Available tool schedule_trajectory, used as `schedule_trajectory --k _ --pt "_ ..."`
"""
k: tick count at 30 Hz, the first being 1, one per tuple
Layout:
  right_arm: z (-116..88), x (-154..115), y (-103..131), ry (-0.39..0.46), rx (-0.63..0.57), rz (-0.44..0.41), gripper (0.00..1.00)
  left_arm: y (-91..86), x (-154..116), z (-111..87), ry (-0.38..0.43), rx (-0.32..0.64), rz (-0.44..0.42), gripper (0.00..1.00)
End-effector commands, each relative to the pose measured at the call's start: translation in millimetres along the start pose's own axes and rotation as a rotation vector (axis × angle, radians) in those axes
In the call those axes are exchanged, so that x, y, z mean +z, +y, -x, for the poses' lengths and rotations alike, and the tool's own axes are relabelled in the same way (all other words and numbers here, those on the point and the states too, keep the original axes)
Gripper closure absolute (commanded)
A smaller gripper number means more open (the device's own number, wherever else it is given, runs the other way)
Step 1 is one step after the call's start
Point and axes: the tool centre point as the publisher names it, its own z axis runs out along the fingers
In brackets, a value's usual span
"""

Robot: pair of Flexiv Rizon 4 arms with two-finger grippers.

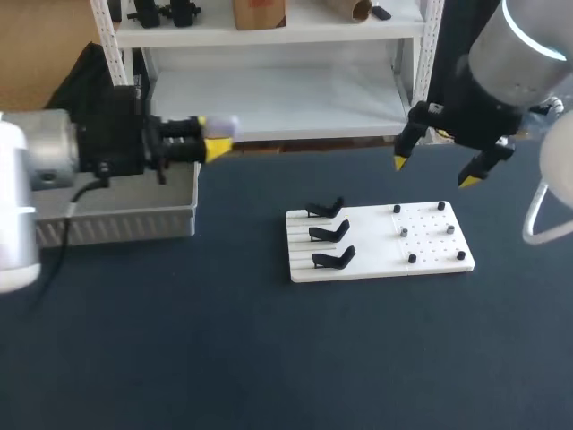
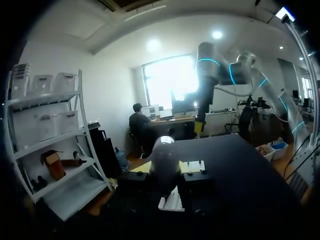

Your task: Pick up each earbud case from the left stands, insert the matching earbuds, close the lid, and place the case in the box.

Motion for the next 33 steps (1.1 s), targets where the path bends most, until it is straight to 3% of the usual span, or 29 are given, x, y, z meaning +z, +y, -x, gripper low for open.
schedule_trajectory --k 1,12,20,26,30,33 --pt "-3.7 0.1 1.7 -0.003 0.003 -0.009 0.00 11.4 -48.7 -14.1 0.013 -0.014 0.101 1.00" --pt "-7.1 2.6 4.8 0.019 0.027 -0.034 0.00 69.5 -87.7 -96.2 0.076 -0.093 0.188 1.00" --pt "-10.7 3.8 6.4 0.032 0.054 -0.060 0.00 110.4 -91.8 -149.7 0.126 -0.170 0.217 1.00" --pt "-14.4 4.2 7.5 0.038 0.067 -0.080 0.00 141.6 -89.5 -171.8 0.202 -0.247 0.225 1.00" --pt "-15.9 4.4 7.2 0.036 0.084 -0.080 0.00 150.5 -88.6 -175.7 0.226 -0.317 0.221 1.00" --pt "-18.1 7.2 6.3 0.038 0.093 -0.080 0.00 154.5 -87.9 -181.8 0.294 -0.363 0.199 1.00"
